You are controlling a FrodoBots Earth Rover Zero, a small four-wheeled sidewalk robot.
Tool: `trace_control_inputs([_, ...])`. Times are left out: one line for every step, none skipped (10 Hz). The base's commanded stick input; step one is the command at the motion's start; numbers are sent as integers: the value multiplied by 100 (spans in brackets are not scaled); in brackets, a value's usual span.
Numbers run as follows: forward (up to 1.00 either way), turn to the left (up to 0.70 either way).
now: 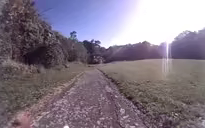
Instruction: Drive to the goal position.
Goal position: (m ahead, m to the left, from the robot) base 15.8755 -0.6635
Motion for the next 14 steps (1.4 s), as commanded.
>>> trace_control_inputs([4, 0])
trace_control_inputs([2, 0])
trace_control_inputs([0, 0])
trace_control_inputs([5, 0])
trace_control_inputs([5, 0])
trace_control_inputs([1, 0])
trace_control_inputs([3, 0])
trace_control_inputs([5, 0])
trace_control_inputs([5, 0])
trace_control_inputs([5, 0])
trace_control_inputs([5, 0])
trace_control_inputs([5, 0])
trace_control_inputs([5, 0])
trace_control_inputs([5, 0])
